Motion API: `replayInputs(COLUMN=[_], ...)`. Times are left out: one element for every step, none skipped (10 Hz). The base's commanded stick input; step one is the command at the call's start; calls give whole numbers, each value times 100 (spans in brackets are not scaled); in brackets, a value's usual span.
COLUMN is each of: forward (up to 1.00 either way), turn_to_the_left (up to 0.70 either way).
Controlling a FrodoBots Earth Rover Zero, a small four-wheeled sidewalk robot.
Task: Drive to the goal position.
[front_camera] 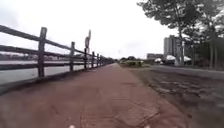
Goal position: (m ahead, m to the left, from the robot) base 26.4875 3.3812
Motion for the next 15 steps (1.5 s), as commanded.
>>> replayInputs(forward=[100,100,100,100,100,100,100,100,100,100,100,100,100,100,100], turn_to_the_left=[0,0,0,0,0,0,0,0,0,0,0,-24,-40,-26,0])
